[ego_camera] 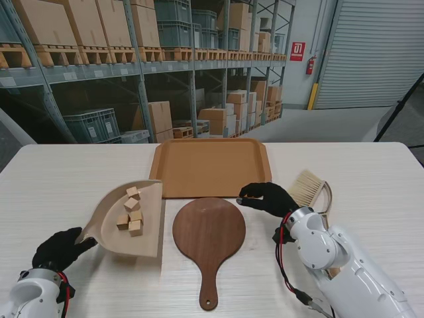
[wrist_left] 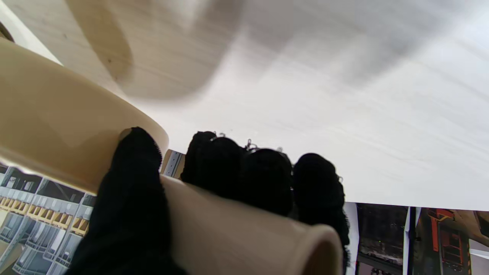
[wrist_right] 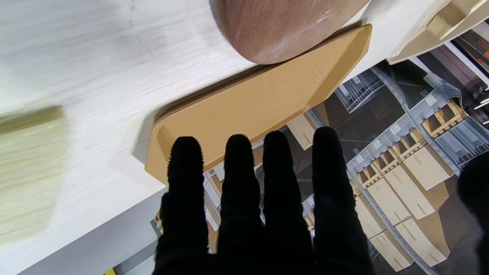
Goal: Sweep wood blocks off a wooden cutting board into a dustpan and pour them into a container
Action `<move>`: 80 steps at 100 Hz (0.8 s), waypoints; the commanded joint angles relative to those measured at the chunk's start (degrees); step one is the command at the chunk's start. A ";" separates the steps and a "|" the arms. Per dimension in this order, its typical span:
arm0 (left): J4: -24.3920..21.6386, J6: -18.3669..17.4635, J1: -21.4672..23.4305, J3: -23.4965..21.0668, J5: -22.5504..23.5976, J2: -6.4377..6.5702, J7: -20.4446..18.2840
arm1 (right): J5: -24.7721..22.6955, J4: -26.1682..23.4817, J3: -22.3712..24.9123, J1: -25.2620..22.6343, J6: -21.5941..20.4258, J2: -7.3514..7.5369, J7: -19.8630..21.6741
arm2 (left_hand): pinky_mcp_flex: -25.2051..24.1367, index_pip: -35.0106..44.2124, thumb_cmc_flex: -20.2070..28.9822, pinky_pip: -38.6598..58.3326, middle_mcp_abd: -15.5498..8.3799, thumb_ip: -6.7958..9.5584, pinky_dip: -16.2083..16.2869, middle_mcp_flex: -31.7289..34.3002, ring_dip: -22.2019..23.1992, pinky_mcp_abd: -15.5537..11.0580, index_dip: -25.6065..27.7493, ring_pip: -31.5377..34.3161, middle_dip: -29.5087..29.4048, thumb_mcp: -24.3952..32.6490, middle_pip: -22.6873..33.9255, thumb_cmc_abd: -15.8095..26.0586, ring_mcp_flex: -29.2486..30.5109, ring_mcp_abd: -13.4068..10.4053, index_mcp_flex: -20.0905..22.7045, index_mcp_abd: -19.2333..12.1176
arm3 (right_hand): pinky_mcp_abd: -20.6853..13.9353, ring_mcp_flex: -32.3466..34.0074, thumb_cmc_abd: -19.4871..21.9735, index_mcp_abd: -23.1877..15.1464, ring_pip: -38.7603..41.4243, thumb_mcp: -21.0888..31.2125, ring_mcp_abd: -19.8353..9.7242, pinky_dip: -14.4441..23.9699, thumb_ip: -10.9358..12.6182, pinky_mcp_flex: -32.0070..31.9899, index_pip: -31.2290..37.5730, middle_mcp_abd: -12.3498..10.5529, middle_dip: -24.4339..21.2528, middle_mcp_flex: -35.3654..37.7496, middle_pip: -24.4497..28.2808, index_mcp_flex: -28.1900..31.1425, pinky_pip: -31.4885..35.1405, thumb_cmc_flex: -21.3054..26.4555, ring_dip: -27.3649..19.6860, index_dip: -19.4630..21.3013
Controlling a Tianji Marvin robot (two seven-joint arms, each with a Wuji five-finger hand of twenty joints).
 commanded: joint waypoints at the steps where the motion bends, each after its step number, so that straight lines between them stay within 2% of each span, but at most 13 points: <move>1: 0.25 -0.90 -2.68 -0.21 0.35 0.33 -1.62 | 0.26 0.49 -0.58 -0.42 -0.28 -0.22 1.00 | 0.07 3.61 9.89 1.70 -4.91 -0.02 1.90 3.14 0.64 1.02 1.53 4.36 0.65 5.45 18.79 8.84 3.53 -7.20 5.59 4.50 | 1.61 1.00 1.09 0.56 1.29 -1.71 0.05 1.63 -0.70 -0.06 0.35 0.57 0.80 1.40 0.76 0.52 1.17 0.46 0.94 0.71; 41: 9.27 -4.77 -18.04 4.27 1.95 1.96 -6.11 | 1.41 0.78 -0.63 -0.62 -0.81 -0.06 2.22 | 0.40 3.88 9.66 2.10 -6.11 0.00 1.89 2.95 0.37 -0.02 2.20 4.25 0.71 5.41 18.98 9.29 3.55 -8.59 5.05 4.20 | 1.79 1.31 1.52 0.46 1.41 -1.88 0.17 1.76 -0.69 0.07 0.24 0.52 0.99 1.74 0.80 0.66 1.33 1.11 1.01 0.87; 68: 17.22 -3.31 -28.25 9.34 1.09 2.51 -8.30 | 1.62 0.58 -0.31 -1.05 -0.80 0.02 2.57 | 1.18 4.37 9.31 2.92 -7.35 0.08 1.78 3.45 0.05 -1.23 2.49 4.06 0.55 5.38 19.02 9.29 4.13 -9.98 5.09 3.86 | 1.97 1.75 1.73 0.52 1.53 -2.45 0.44 1.89 -0.69 0.41 0.26 0.77 1.11 2.24 0.88 0.91 1.56 1.60 1.10 0.92; 80: 20.49 -3.84 -32.31 11.54 1.83 2.88 -9.20 | 1.91 0.50 -0.29 -1.13 -0.62 0.02 2.74 | 1.52 4.30 9.00 3.19 -7.78 0.24 1.65 3.87 -0.16 -1.56 2.39 3.92 0.39 5.43 18.88 9.18 4.56 -10.30 5.33 3.75 | 2.01 1.97 1.79 0.58 1.58 -2.55 0.48 1.91 -0.66 0.48 0.26 0.87 1.14 2.56 0.89 1.02 1.64 1.78 1.14 0.93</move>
